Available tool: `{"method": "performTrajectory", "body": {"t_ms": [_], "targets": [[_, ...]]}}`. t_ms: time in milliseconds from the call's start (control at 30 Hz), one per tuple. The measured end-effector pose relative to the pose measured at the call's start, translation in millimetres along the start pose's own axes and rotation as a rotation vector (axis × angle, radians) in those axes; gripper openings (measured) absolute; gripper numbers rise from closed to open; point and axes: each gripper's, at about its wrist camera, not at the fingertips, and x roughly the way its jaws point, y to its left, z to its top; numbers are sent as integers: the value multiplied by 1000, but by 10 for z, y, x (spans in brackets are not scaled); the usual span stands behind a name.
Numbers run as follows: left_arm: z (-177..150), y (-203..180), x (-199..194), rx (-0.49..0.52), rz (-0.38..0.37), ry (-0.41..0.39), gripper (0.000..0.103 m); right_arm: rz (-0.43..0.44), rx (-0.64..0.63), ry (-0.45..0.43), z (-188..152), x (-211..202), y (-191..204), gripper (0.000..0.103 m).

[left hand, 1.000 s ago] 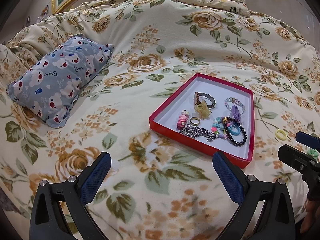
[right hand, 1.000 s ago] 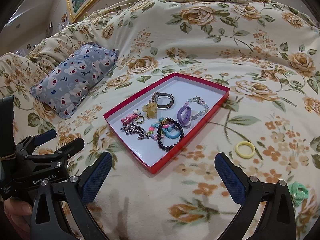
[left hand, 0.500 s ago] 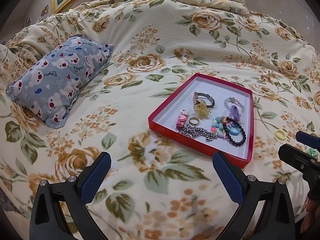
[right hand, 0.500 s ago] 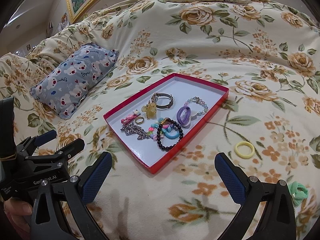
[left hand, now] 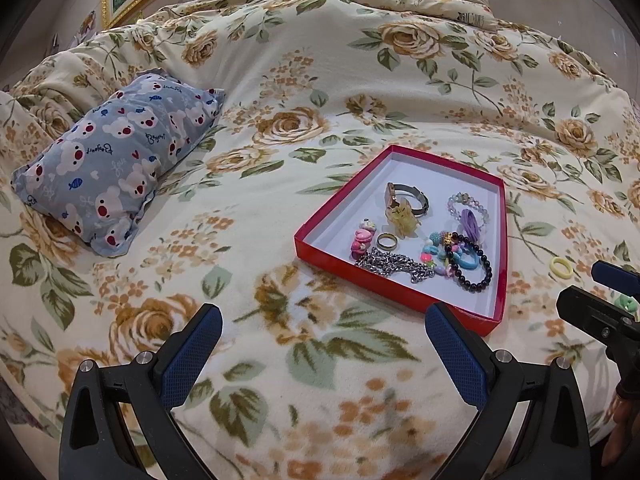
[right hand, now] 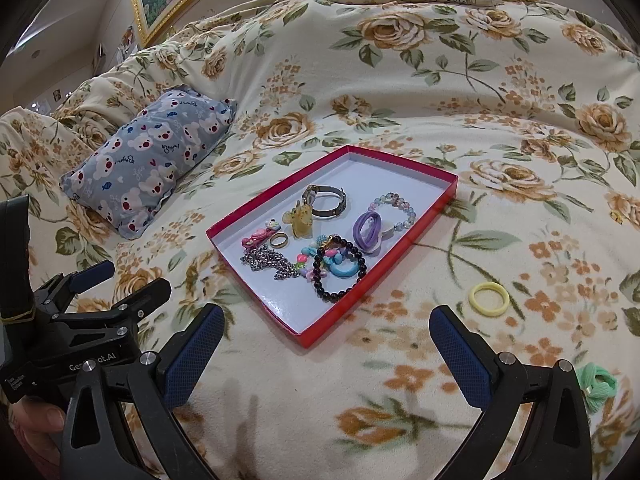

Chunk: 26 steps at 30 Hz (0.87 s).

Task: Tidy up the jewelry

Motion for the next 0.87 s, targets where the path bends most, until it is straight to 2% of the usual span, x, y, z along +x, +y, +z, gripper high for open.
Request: {"method": "performTrajectory", "body": {"t_ms": [867], "targets": [[83,-54,191,12,-18,30,102,4,22,20,0,115,-53,103]]}}
